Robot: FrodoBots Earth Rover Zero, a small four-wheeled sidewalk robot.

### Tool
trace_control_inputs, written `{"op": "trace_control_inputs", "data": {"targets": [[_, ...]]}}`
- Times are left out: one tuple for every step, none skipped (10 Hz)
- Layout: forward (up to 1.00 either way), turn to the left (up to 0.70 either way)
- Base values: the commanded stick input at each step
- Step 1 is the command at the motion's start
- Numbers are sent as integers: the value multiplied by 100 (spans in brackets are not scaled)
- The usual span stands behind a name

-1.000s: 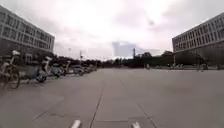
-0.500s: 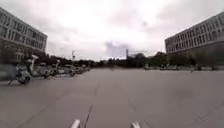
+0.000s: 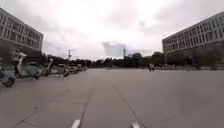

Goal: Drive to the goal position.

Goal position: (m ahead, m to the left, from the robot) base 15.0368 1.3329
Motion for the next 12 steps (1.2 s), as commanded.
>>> {"op": "trace_control_inputs", "data": {"targets": [[100,0],[100,0],[100,0],[100,0],[100,0],[100,0],[100,0],[100,0],[100,0],[100,0],[100,4],[100,15]]}}
